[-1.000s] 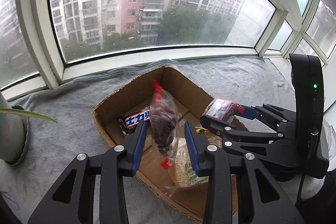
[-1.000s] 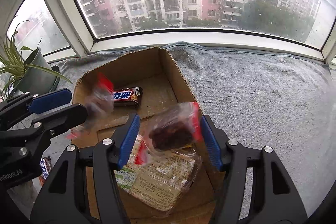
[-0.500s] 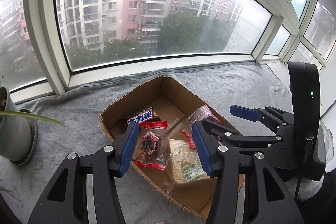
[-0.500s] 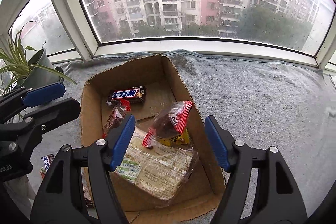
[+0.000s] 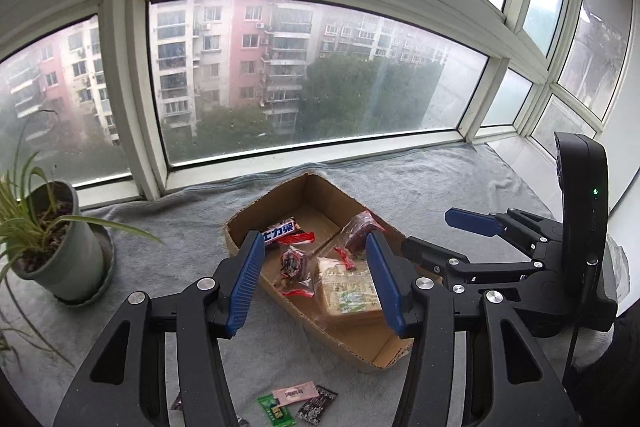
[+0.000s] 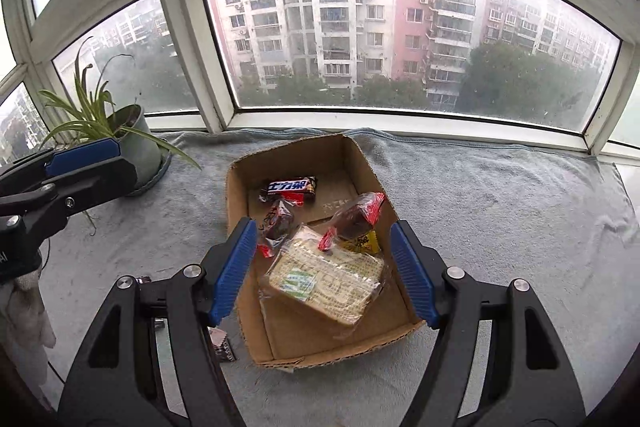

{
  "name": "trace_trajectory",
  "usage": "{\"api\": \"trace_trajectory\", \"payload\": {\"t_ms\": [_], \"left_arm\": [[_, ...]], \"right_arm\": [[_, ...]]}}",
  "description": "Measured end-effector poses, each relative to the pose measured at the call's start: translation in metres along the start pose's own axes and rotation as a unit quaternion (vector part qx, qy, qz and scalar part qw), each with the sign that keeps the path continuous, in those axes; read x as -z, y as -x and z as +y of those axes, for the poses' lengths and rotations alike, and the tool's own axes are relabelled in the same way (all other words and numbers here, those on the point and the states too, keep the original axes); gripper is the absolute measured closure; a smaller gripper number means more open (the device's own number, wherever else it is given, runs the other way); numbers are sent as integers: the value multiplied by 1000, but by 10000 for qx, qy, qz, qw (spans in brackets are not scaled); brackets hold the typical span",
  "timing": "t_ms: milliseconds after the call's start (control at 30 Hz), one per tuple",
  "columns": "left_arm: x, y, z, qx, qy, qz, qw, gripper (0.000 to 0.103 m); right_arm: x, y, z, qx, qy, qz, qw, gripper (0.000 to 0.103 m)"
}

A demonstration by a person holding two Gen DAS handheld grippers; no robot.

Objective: Organize snacks
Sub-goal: 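Lift both grippers away from the box toward the loose sweets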

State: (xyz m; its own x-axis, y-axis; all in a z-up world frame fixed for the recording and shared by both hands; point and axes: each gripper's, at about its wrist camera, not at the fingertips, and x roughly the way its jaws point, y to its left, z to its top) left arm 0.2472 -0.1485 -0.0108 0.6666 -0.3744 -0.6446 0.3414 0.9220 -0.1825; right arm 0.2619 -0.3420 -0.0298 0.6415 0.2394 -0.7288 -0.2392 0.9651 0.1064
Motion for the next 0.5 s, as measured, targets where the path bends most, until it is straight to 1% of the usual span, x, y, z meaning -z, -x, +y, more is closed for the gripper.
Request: {"api": "trace_trajectory", "payload": {"t_ms": [267, 400, 500], "left_arm": [[14, 59, 2, -9, -124, -383, 9992, 51], [31, 86, 14, -4, -101, -390, 9992, 51], [50, 107, 32, -88, 11, -354, 9993, 51]], "right_arm": [[20, 50, 34, -316, 163, -236, 9991, 31], [38, 68, 51, -498, 288, -241, 9981, 31], [54, 75, 63, -646, 368, -149, 9971, 31]]}}
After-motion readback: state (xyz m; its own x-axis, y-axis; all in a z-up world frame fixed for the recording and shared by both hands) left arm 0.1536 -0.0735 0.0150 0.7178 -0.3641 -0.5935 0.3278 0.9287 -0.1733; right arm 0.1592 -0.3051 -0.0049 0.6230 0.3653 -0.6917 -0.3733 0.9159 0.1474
